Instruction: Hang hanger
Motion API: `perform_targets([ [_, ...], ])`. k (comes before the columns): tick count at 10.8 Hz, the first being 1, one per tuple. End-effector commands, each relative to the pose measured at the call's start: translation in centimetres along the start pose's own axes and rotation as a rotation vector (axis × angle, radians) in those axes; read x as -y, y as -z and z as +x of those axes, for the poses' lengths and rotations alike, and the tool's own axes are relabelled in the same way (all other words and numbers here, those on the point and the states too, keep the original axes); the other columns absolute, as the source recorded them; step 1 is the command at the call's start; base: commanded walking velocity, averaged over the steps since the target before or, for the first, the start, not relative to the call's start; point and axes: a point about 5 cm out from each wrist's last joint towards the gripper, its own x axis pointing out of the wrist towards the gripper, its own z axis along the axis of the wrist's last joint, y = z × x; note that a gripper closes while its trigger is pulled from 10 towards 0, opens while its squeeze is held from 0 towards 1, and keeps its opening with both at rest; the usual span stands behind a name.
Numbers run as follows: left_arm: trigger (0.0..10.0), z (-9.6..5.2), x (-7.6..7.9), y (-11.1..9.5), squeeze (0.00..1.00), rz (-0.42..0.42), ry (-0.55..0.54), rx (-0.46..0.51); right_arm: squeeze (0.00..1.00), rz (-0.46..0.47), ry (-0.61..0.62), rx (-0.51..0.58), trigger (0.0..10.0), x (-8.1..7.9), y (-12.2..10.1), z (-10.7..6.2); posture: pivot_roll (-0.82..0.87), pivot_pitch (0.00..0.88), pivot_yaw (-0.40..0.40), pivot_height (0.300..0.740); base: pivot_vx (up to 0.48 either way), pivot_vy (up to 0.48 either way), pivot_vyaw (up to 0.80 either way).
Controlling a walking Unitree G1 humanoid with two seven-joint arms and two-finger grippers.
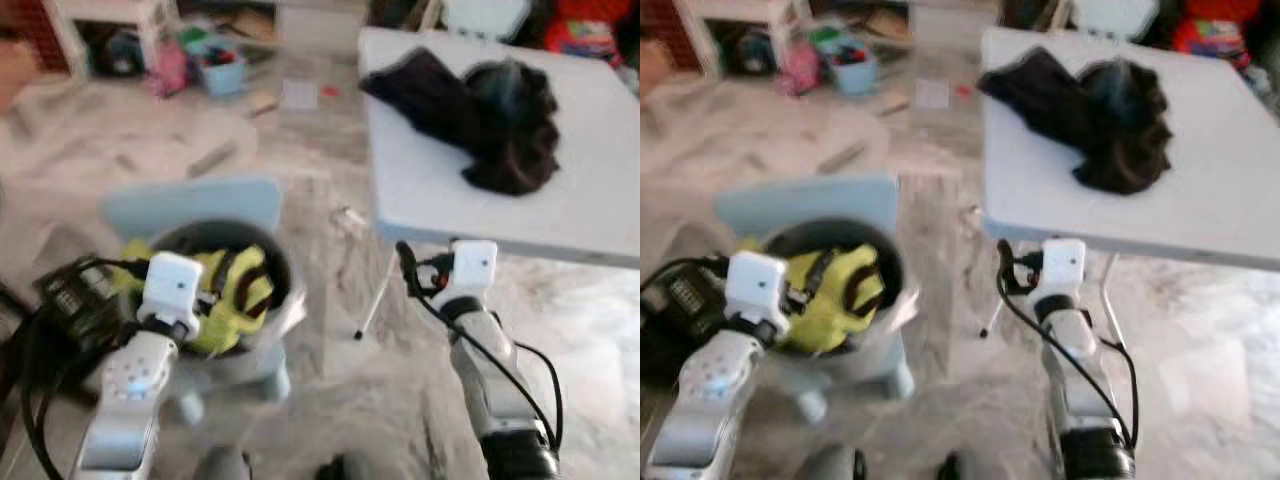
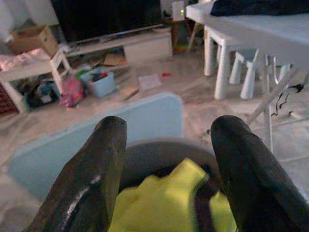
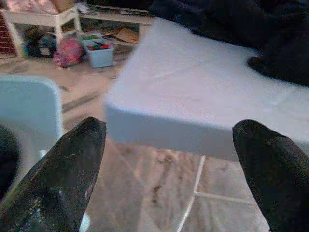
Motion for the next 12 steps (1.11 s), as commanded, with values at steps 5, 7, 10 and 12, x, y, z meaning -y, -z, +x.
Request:
perform_targets([
  [5, 10.0, 0.2, 0.0, 0.2, 0.0, 0.028, -0.06, -0.015, 0.0, -0.019, 0.032, -0.014, 10.0, 1.3, 0.2, -0.4, 0.02, 0.104, -0.112, 0.74, 0.0, 0.0, 0.0],
  [7, 10.0, 0.3, -0.5, 0.5, 0.0, 0.051, -0.072, -0.035, 0.0, -0.015, 0.032, -0.019, 10.0, 1.3, 0.3, -0.3, 0.02, 0.101, -0.111, 0.74, 0.0, 0.0, -0.4],
  [10, 10.0, 0.9, -2.8, 2.6, 0.0, 0.129, -0.094, -0.172, 0.0, -0.042, 0.048, -0.022, 10.0, 2.4, 0.1, -1.1, -0.02, 0.121, -0.115, 0.74, 0.0, 0.0, 0.0],
  [12, 10.0, 1.0, -4.0, 4.4, 0.0, 0.152, -0.09, -0.283, 0.0, -0.067, 0.056, -0.031, 10.0, 3.2, -0.2, -2.1, -0.06, 0.146, -0.128, 0.74, 0.0, 0.0, 0.0],
])
